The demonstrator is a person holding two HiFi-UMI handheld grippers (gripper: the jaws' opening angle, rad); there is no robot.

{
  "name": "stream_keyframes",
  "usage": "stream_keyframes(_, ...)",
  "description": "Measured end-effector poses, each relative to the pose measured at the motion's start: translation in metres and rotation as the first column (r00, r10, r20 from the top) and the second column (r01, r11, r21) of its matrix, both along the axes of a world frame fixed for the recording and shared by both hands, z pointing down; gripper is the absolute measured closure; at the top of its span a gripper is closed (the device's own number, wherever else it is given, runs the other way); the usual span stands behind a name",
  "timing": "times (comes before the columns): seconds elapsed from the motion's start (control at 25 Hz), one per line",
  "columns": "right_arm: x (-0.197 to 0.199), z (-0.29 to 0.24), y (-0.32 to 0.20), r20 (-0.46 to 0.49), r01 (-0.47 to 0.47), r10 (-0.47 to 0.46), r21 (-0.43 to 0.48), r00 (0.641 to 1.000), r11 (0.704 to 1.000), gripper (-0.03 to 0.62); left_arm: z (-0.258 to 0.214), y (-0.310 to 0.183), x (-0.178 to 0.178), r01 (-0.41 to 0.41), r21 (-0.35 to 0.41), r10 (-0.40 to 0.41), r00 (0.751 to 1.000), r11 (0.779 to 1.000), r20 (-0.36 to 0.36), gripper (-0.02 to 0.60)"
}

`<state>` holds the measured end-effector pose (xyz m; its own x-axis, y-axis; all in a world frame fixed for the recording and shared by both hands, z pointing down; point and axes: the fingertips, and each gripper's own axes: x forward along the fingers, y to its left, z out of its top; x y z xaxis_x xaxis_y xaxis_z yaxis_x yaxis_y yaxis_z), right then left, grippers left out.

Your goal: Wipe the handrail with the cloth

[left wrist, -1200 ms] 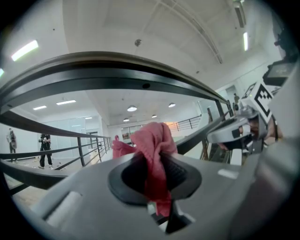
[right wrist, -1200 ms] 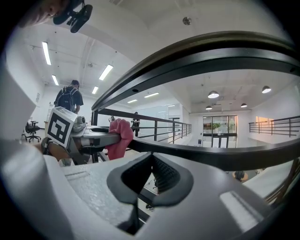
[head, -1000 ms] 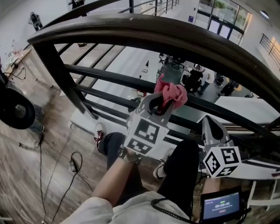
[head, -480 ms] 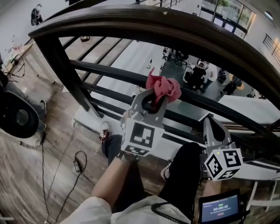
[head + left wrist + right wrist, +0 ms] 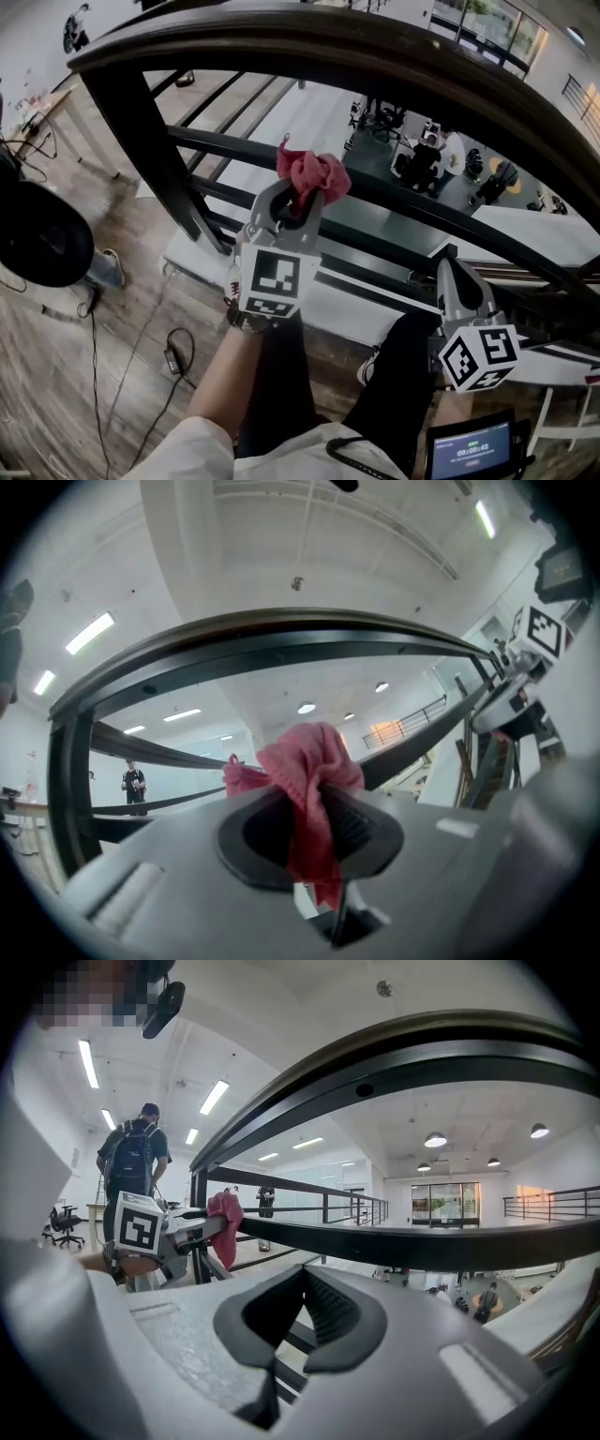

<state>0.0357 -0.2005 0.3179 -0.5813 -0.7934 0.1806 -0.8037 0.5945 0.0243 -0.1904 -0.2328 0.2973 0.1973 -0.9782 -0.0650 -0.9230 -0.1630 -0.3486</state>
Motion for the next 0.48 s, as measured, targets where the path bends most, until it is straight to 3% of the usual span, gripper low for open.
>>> stream_keyframes(0.2,-0.017,-0.006,-0.001,0.001,-0.005,0.005,0.014,1.000,1.000,0.591,0.008,-0.001,-0.040,0.051,0.018,-0.051,0.999,0.999,0.012,0.509)
stream_keyframes(0.48,-0.032,-0.006,-0.006,0.017,-0.029,0.029,0.016,0.999,0.999,0.591,0.018,0.003,-0.092,0.095,0.003,-0.094,0.994,0.996,-0.063,0.509)
